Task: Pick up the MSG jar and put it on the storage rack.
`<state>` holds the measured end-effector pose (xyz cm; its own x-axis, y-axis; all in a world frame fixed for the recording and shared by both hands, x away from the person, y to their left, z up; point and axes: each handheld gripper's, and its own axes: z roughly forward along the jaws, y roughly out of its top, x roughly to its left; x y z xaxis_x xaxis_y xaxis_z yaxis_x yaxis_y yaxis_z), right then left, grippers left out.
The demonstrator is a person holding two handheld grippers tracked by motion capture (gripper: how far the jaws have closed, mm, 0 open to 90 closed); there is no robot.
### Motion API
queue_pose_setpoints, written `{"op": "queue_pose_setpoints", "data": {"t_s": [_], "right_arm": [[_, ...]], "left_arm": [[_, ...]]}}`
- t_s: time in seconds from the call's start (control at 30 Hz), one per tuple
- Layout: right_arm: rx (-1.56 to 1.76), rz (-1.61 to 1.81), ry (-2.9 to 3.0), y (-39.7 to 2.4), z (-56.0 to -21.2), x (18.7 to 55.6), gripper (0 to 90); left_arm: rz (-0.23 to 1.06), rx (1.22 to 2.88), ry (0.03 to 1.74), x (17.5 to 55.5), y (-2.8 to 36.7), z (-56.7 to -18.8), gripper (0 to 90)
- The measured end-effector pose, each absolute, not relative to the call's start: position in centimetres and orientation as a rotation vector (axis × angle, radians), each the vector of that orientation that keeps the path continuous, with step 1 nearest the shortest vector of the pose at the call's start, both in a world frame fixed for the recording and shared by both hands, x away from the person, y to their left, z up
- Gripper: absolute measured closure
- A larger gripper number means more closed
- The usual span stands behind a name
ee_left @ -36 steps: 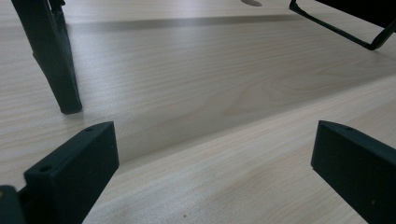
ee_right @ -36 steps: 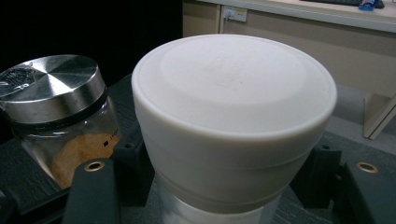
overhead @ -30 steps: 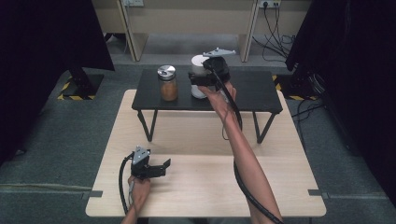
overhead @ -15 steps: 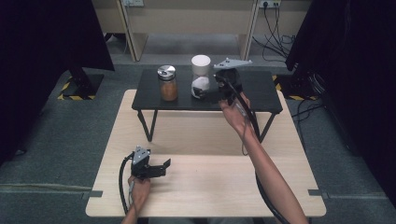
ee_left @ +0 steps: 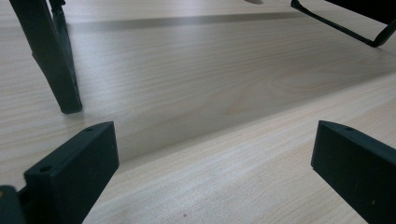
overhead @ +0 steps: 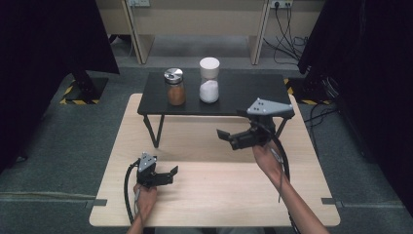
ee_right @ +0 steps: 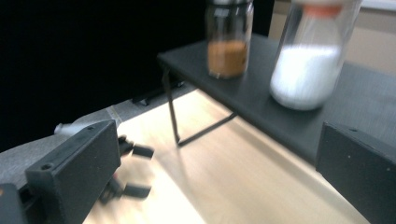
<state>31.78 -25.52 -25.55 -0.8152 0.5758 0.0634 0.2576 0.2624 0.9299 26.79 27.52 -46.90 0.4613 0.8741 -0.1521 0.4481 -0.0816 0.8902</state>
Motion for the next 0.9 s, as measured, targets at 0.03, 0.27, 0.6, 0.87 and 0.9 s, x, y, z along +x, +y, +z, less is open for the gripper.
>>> {"op": "queue_pose_setpoints", "data": {"t_s": [0.03, 0.27, 0.6, 0.87, 0.9], "right_arm": [[0.768, 1.571, 2.249, -25.5, -25.5, 31.8, 0.3], [0.79, 1.558, 2.281, -27.8, -29.0, 29.8, 0.4], [0.898, 1.497, 2.325, -30.3, -34.9, 28.7, 0.7], [0.996, 1.427, 2.37, -31.2, -38.4, 28.8, 1.2], [1.004, 1.419, 2.374, -31.3, -38.5, 28.9, 1.2]], "left_arm": [[0.532, 1.708, 1.144, 26.8, 27.5, -46.9, 0.0], [0.535, 1.71, 1.142, 26.8, 27.5, -46.9, 0.0], [0.539, 1.716, 1.141, 26.8, 27.4, -46.9, 0.0], [0.539, 1.718, 1.144, 26.8, 27.3, -46.8, 0.0], [0.539, 1.718, 1.144, 26.8, 27.3, -46.8, 0.0]]}}
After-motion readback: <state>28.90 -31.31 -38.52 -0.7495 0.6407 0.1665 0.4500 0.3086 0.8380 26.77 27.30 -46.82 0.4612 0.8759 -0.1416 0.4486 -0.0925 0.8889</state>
